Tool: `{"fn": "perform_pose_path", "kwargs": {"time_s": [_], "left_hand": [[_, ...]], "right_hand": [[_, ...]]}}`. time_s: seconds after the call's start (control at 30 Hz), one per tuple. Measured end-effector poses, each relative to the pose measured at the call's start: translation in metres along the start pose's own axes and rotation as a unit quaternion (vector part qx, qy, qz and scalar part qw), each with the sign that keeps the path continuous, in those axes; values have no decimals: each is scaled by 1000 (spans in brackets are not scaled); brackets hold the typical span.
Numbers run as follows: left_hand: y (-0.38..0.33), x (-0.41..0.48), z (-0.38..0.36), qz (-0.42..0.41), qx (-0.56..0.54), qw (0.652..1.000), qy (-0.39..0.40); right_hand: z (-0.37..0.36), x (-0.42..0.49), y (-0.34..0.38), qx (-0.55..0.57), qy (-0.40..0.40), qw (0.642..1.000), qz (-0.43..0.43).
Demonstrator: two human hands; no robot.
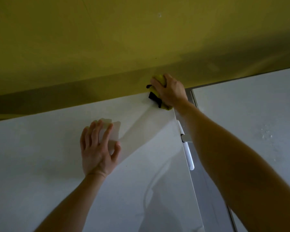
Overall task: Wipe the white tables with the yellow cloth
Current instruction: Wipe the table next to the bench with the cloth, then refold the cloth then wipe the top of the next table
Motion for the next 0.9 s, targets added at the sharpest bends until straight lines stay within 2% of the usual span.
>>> {"fn": "perform_pose_path", "kwargs": {"time_s": [0.07, 0.13, 0.2, 0.37, 0.43, 0.53, 0.6, 0.67, 0.77, 0.9], "left_hand": [[0, 0, 0, -1, -6, 1000, -3], [1, 0, -1, -6, -2, 1000, -8], [2, 1, -4, -12, 12, 1000, -1], [-1, -3, -12, 15, 51, 995, 86], [-8, -10, -9, 24, 53, 991, 118], [-35, -42, 3, 21, 28, 978, 204], [-60, -63, 8, 16, -26, 962, 271], [-103, -88, 26, 2, -155, 936, 317], [-168, -124, 55, 15, -327, 875, 356], [-245, -170, 91, 44, -491, 754, 434]], "right_hand": [[8, 0, -11, 51, 0, 995, -83], [29, -18, -21, 89, -48, 986, -130], [51, -56, -24, 134, -86, 977, -141], [66, -183, -20, 216, -76, 962, -152], [68, -237, -31, 287, -88, 933, -198], [70, -320, -48, 435, -64, 865, -242], [71, -359, -59, 462, -46, 847, -259], [86, -398, -64, 449, -47, 854, -259], [107, -441, -69, 394, -44, 884, -249], [127, -473, -77, 375, -64, 897, -226]]}}
Point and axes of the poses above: each hand's wrist, its own x-axis towards the middle knuckle, its own z-axis out of the back of the hand, y = z × x, the point moved 6 cm from there along x, towards the middle knuckle
